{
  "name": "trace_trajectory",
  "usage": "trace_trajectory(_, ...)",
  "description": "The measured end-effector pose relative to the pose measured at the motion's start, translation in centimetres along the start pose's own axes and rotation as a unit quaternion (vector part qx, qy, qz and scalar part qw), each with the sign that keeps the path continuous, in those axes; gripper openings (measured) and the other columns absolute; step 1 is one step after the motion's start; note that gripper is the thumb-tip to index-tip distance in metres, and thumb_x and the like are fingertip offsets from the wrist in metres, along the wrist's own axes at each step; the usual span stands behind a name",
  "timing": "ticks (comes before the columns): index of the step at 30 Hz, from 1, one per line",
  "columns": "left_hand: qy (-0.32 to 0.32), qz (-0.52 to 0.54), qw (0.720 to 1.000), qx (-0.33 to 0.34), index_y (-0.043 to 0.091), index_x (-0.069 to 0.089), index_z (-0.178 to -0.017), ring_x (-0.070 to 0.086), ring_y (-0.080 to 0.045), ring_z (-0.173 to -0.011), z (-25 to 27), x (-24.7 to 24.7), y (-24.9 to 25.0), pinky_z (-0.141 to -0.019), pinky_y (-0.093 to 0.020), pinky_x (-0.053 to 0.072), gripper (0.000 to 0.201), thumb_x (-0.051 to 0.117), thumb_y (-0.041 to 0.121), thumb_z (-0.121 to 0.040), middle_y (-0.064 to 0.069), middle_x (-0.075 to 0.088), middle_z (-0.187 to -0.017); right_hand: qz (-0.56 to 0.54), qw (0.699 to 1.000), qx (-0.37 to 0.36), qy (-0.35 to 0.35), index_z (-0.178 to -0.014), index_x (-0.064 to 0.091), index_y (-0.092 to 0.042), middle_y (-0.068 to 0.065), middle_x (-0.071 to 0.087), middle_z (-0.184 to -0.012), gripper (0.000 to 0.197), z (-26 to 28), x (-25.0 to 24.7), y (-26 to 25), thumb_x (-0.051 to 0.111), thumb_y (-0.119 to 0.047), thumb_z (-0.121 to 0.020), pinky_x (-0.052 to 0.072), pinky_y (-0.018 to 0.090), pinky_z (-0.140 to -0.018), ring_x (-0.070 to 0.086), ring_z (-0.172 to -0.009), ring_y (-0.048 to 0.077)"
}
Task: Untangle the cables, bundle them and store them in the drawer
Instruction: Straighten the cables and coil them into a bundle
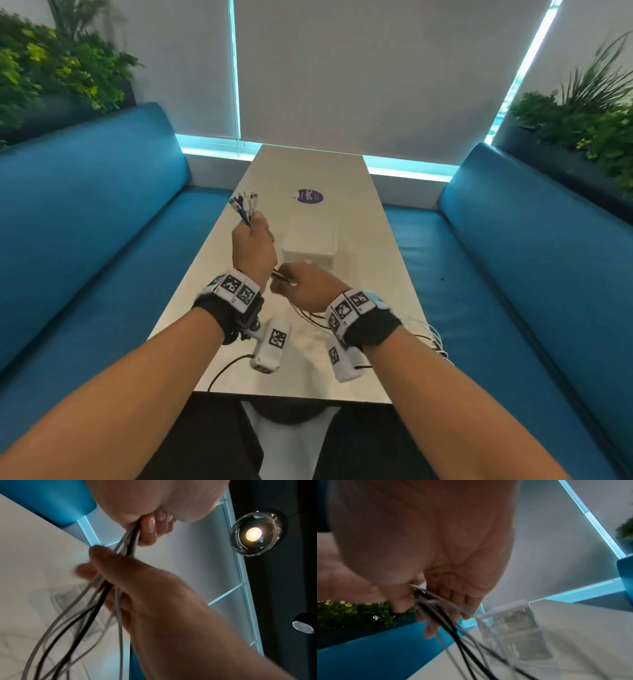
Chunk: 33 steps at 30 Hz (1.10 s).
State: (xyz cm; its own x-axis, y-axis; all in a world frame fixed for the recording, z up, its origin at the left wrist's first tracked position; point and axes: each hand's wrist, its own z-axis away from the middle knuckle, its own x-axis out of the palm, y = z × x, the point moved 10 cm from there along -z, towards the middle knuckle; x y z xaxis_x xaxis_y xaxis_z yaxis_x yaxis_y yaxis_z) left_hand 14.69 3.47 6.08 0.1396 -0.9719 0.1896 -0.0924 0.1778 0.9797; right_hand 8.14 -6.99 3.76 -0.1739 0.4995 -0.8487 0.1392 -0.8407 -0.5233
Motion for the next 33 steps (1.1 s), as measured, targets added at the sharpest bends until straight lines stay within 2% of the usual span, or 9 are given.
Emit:
trace_trajectory(3,0.004,0.025,0.999,-0.039,0.02,0.04,-0.07,0.026,-0.014,-0.043,0.0,-1.1,-0.6,-0.043,-0.023,0.025,0.035,0.038,0.032,-0.103,0.005,0.032,-0.053,-0.045,0.999,0.002,0.008,-0.102,0.057,-0.012,0.006,0.068,-0.092,0.027,-0.1,1.6,0.5,0.04,-0.033,-0.102,0.049,0.038,-0.074,0.063,-0.081,0.02)
trace_trajectory(6,0.0,0.045,0.997,-0.059,0.019,0.04,-0.072,0.026,-0.014,-0.041,-0.1,-1.7,-1.6,-0.045,-0.024,0.024,0.034,0.037,0.03,-0.104,0.006,0.031,-0.05,0.008,0.996,-0.046,0.072,-0.093,0.054,-0.014,0.004,0.06,-0.08,0.028,0.6,1.3,0.8,0.041,-0.037,-0.103,0.046,0.041,-0.068,0.054,-0.07,0.022)
trace_trajectory(8,-0.008,0.045,0.997,-0.063,0.019,0.039,-0.072,0.025,-0.013,-0.041,0.0,-1.7,-2.1,-0.045,-0.025,0.023,0.034,0.037,0.03,-0.104,0.005,0.03,-0.051,0.013,0.997,-0.037,0.069,-0.088,0.054,-0.015,0.004,0.059,-0.077,0.036,0.9,1.7,1.9,0.039,-0.044,-0.103,0.045,0.039,-0.066,0.054,-0.068,0.022)
trace_trajectory(12,-0.005,0.042,0.997,-0.07,0.019,0.039,-0.07,0.024,-0.012,-0.04,-0.2,-1.5,-2.3,-0.045,-0.024,0.023,0.036,0.036,0.029,-0.104,0.005,0.03,-0.052,-0.018,0.999,-0.005,0.042,-0.078,0.046,-0.02,0.009,0.06,-0.078,0.041,1.3,2.2,3.9,0.036,-0.051,-0.101,0.048,0.041,-0.066,0.058,-0.069,0.028)
trace_trajectory(18,0.033,0.016,0.997,-0.072,0.022,0.045,-0.084,0.03,-0.013,-0.046,-1.5,-2.9,-3.2,-0.045,-0.023,0.029,0.026,0.037,0.035,-0.105,0.002,0.034,-0.059,0.003,0.999,-0.02,0.04,-0.087,0.047,-0.018,0.01,0.061,-0.083,0.033,1.0,1.6,3.9,0.039,-0.046,-0.102,0.045,0.041,-0.07,0.056,-0.074,0.028)
trace_trajectory(20,0.027,0.023,0.996,-0.078,0.023,0.046,-0.088,0.029,-0.012,-0.044,-1.7,-3.5,-3.6,-0.044,-0.022,0.028,0.025,0.037,0.038,-0.105,0.003,0.033,-0.059,0.001,1.0,-0.009,0.024,-0.087,0.048,-0.018,0.01,0.062,-0.083,0.034,1.1,1.7,4.3,0.037,-0.046,-0.103,0.047,0.04,-0.07,0.058,-0.074,0.028)
trace_trajectory(24,-0.032,0.046,0.992,-0.117,0.021,0.042,-0.076,0.028,-0.012,-0.043,-1.5,-3.6,-5.2,-0.043,-0.024,0.027,0.032,0.042,0.035,-0.104,0.003,0.033,-0.057,-0.047,0.998,0.039,-0.006,-0.093,0.052,-0.01,0.001,0.056,-0.077,0.044,2.0,2.4,6.2,0.037,-0.05,-0.101,0.055,0.041,-0.07,0.062,-0.069,0.027)
trace_trajectory(29,-0.07,0.039,0.991,-0.111,0.018,0.044,-0.078,0.032,-0.013,-0.044,-1.2,-2.8,-5.2,-0.044,-0.027,0.036,0.027,0.042,0.025,-0.105,0.001,0.035,-0.058,-0.025,0.999,0.041,0.026,-0.094,0.059,-0.017,-0.001,0.06,-0.089,0.034,2.4,1.5,7.3,0.039,-0.044,-0.103,0.037,0.029,-0.067,0.056,-0.082,0.02)
trace_trajectory(33,-0.086,0.044,0.987,-0.131,0.018,0.043,-0.076,0.026,-0.013,-0.044,-1.2,-2.5,-5.1,-0.043,-0.027,0.04,0.03,0.042,0.024,-0.105,0.001,0.029,-0.057,0.003,0.999,0.029,0.031,-0.094,0.057,-0.019,-0.001,0.059,-0.086,0.031,2.5,0.5,7.3,0.037,-0.041,-0.104,0.036,0.032,-0.069,0.054,-0.081,0.021)
